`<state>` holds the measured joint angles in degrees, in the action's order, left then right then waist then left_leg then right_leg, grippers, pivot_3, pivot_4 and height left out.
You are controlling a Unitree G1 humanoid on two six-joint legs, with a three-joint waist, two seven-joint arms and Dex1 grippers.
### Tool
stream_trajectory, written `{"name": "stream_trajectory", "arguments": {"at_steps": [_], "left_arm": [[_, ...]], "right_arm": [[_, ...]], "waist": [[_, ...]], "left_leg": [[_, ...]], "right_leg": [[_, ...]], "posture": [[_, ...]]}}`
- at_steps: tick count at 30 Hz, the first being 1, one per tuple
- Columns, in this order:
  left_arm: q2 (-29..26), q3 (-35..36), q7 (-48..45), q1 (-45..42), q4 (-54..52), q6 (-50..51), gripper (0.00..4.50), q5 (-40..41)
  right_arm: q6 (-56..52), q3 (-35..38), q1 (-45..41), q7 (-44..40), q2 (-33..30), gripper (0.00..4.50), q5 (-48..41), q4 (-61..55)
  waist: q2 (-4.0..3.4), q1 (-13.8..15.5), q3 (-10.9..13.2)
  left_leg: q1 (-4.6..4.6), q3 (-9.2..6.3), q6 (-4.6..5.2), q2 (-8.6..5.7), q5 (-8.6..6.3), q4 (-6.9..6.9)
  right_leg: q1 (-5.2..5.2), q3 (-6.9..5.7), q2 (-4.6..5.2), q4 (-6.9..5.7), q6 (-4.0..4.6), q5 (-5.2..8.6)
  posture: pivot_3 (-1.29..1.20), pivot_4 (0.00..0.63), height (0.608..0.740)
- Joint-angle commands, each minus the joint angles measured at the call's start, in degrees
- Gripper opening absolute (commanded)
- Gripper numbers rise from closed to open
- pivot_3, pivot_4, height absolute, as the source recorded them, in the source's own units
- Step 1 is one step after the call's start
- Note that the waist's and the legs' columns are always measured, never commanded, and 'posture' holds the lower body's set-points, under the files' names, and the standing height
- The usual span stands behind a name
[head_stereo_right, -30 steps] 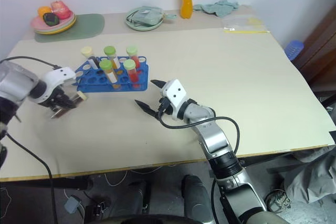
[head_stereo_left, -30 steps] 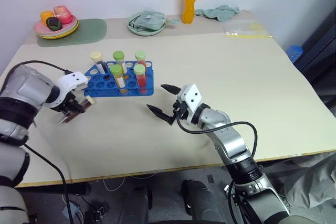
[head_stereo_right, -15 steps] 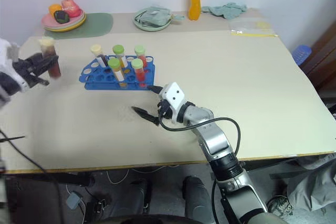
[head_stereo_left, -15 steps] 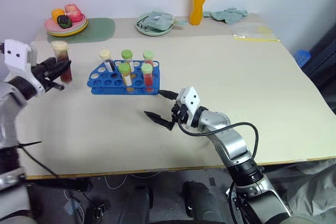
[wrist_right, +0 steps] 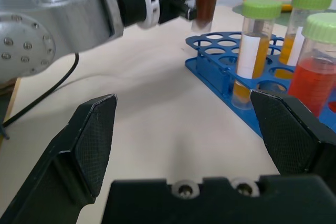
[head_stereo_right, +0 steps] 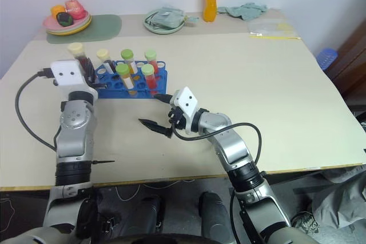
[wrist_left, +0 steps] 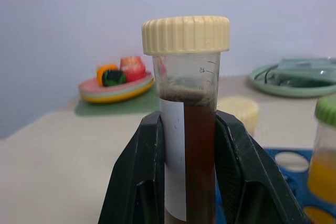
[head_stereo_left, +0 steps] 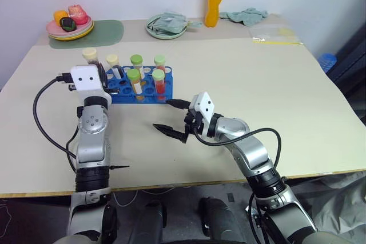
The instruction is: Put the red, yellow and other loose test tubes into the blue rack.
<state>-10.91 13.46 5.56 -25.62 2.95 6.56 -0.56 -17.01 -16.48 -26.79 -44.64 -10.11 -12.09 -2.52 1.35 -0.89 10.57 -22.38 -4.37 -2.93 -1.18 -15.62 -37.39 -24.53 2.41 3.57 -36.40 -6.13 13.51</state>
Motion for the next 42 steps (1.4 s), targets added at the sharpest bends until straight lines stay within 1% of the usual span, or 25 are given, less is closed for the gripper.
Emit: {"name": "stream_trajectory", "arguments": {"at_steps": [1, 15, 20, 27, 32, 39, 42], "left_arm": [[0.3, -1.2, -0.2, -1.0, 0.2, -2.5, 0.71, 0.0], [0.9, -1.7, -2.7, -5.2, 9.3, -3.0, 0.71, 3.2], [1.3, -2.8, -3.4, -4.5, 8.2, -1.8, 0.71, 2.6], [-0.4, -4.4, -0.8, -1.8, 4.7, -0.4, 0.71, -1.8], [-0.7, -4.0, 1.3, -1.8, 4.9, 0.3, 0.71, -3.5], [0.3, -3.3, -0.4, -2.5, 5.8, 2.1, 0.71, -0.4], [0.4, -3.5, -0.3, -2.4, 6.3, 1.8, 0.71, -0.5]], "right_arm": [[0.9, 0.7, -0.4, 0.6, 0.1, 4.5, -0.3, -1.8], [1.2, 0.7, -0.4, 1.4, 0.3, 4.5, -0.6, -1.7], [0.9, 0.7, 0.0, 1.8, 0.5, 4.5, -0.8, -2.1], [0.6, 0.9, 0.3, 1.8, 0.5, 4.5, -1.2, -2.4], [0.5, 0.8, 0.4, 1.7, 0.6, 4.5, -1.4, -2.4], [0.4, 0.8, 0.5, 1.7, 0.4, 4.5, -1.5, -2.7], [0.4, 0.8, 0.6, 1.8, 0.3, 4.5, -1.4, -3.0]], "waist": [[0.0, 0.1, 0.0], [0.0, 0.1, 0.0], [-0.01, 0.1, 0.0], [-0.02, 0.0, 0.0], [-0.03, 0.0, 0.0], [-0.03, -0.1, 0.0], [-0.03, 0.0, 0.0]], "left_leg": [[0.0, 0.0, 0.0, 0.0, 0.0, 0.0], [0.0, -0.01, -0.01, -0.01, 0.01, -0.01], [0.01, -0.01, -0.02, -0.01, 0.01, 0.0], [0.02, -0.02, -0.02, 0.0, 0.01, 0.01], [0.05, -0.02, -0.03, 0.0, 0.02, 0.05], [0.05, -0.03, -0.03, 0.01, 0.02, 0.06], [0.05, -0.02, -0.03, 0.0, 0.02, 0.05]], "right_leg": [[0.01, 0.0, 0.0, 0.0, 0.0, 0.0], [0.02, -0.01, -0.01, 0.0, 0.0, 0.0], [0.02, -0.01, -0.01, 0.0, 0.0, 0.0], [0.03, -0.01, -0.02, 0.0, 0.0, 0.0], [0.03, 0.0, -0.02, 0.0, 0.0, 0.0], [0.03, 0.0, -0.02, 0.0, 0.0, 0.0], [0.03, 0.0, -0.01, 0.0, 0.0, 0.0]], "posture": [[0.0, 0.15, 0.74], [0.0, 0.15, 0.74], [0.0, 0.15, 0.74], [0.0, 0.15, 0.74], [0.0, 0.15, 0.74], [0.0, 0.15, 0.74], [0.0, 0.15, 0.74]]}}
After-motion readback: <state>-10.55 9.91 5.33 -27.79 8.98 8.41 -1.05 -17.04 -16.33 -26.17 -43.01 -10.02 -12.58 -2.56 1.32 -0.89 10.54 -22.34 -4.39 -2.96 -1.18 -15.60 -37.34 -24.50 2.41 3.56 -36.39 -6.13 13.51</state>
